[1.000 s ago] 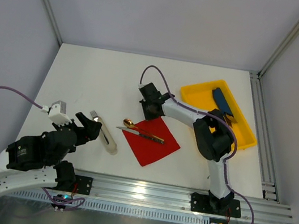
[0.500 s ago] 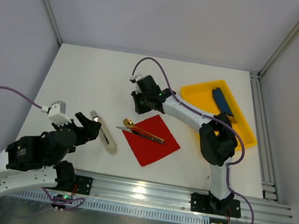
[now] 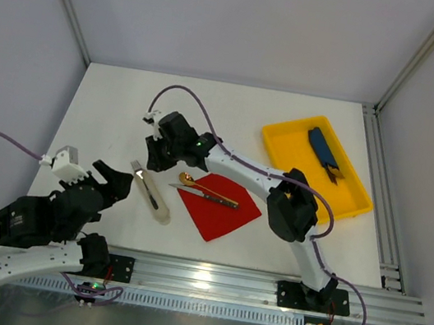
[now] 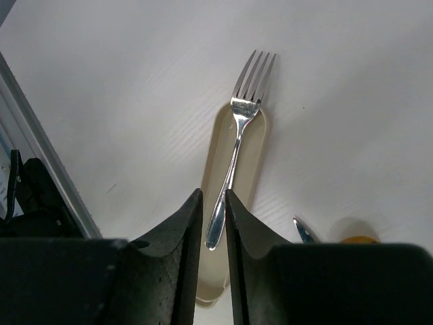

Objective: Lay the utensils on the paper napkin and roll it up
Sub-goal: Pick up the utensils from the container.

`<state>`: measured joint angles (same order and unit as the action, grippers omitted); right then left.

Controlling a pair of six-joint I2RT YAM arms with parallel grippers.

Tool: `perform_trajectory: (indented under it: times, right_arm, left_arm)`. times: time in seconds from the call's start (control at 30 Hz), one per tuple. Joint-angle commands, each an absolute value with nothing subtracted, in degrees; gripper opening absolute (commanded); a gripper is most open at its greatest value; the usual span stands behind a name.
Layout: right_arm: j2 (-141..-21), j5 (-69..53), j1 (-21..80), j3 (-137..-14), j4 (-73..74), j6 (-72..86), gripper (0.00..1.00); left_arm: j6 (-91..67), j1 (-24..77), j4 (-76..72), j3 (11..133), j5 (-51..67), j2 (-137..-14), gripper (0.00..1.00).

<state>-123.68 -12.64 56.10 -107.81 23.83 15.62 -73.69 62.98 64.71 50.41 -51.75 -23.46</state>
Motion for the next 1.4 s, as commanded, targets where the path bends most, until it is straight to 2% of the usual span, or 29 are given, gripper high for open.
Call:
perform_trajectory:
  times: [0.0,0.63,1.37]
  right_arm:
    - [-127.5,-13.5,56.7,-111.7,22.9,19.0,0.24]
    - [-139.0,-10.2,58.2,-120.8,25.8,21.3,0.29]
    - [-145.0,-6.3,59.6,-125.3,27.0,21.4,0.28]
  left_arm:
    - [-77.3,63.0,68.9,52.3,-56.2,-22.7,0.81]
    - [-73.3,62.9,68.5,54.0,-54.3,-24.1,0.84]
    - [-72.2,63.0,69.5,53.1,-51.8,-20.6,0.84]
